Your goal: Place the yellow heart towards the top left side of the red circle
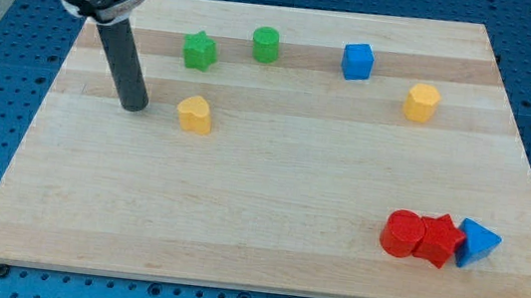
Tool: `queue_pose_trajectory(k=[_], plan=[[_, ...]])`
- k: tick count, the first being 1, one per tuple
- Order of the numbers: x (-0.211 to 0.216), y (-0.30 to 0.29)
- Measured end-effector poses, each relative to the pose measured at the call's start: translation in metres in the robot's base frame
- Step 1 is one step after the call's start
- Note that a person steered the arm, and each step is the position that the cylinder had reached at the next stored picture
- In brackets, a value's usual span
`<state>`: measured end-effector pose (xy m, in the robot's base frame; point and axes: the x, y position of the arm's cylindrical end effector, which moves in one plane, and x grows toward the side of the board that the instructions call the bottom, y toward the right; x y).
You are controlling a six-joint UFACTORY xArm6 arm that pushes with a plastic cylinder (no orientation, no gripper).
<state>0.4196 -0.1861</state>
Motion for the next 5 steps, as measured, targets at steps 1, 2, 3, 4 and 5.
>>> queue_pose_trajectory(k=[1, 2, 3, 4, 5], plan=[[0.002, 0.069], [0.002, 0.162], [0.010, 0.233], [0.011, 0.228], [0.002, 0.193]])
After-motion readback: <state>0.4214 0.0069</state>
